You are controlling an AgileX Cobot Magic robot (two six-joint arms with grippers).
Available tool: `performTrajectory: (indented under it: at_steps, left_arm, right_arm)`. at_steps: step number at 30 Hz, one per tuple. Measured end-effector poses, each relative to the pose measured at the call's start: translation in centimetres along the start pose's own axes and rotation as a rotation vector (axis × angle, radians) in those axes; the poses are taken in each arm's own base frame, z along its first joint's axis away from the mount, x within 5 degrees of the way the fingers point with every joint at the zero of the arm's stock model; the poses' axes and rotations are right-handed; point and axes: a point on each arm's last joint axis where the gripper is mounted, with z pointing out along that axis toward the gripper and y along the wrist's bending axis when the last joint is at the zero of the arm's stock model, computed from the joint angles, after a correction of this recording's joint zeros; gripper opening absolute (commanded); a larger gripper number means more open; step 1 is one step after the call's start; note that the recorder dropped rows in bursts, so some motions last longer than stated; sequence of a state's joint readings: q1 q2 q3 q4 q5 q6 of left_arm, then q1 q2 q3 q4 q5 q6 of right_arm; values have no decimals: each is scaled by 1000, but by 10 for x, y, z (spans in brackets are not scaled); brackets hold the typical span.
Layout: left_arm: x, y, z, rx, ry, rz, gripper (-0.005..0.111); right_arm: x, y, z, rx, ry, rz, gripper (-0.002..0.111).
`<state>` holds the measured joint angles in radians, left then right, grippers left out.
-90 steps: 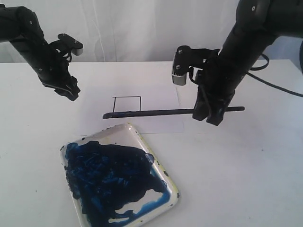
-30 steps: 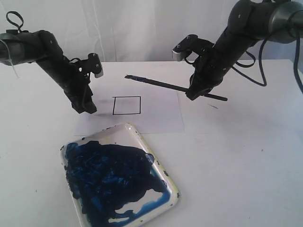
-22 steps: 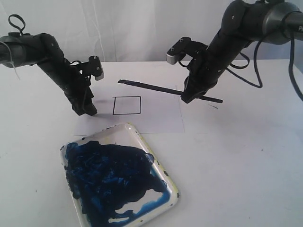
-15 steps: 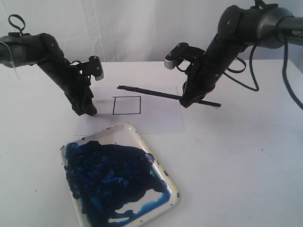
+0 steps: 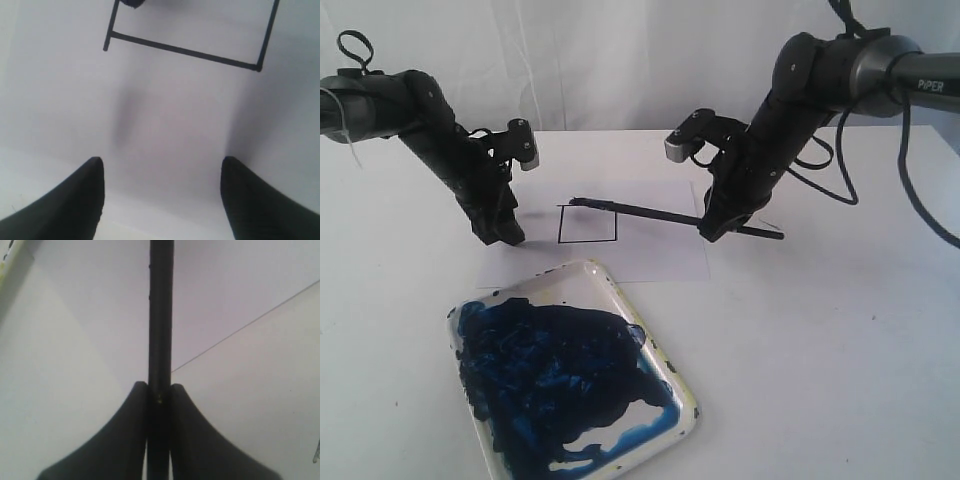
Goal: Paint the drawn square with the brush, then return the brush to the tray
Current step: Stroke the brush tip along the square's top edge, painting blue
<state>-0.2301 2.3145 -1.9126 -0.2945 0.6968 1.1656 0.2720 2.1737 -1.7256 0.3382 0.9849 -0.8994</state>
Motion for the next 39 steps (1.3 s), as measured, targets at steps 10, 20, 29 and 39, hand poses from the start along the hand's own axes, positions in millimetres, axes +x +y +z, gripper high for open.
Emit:
performTrajectory:
  at_steps: [10,20,29,39]
  left_arm:
    - [0,-1,4,18,-2,4,69]
    - [0,0,3,10,-8,8,69]
    - [0,1,3,8,-9,7,69]
    - [-1,1,3,6,-10,7,69]
  right_arm:
    - [-12,11,5,23,-9,-52,0]
    - [-12,8,5,78,9,-95,0]
    - [-12,5,11,99,-2,-85,0]
    - [-8,3,23,88,27,-84,0]
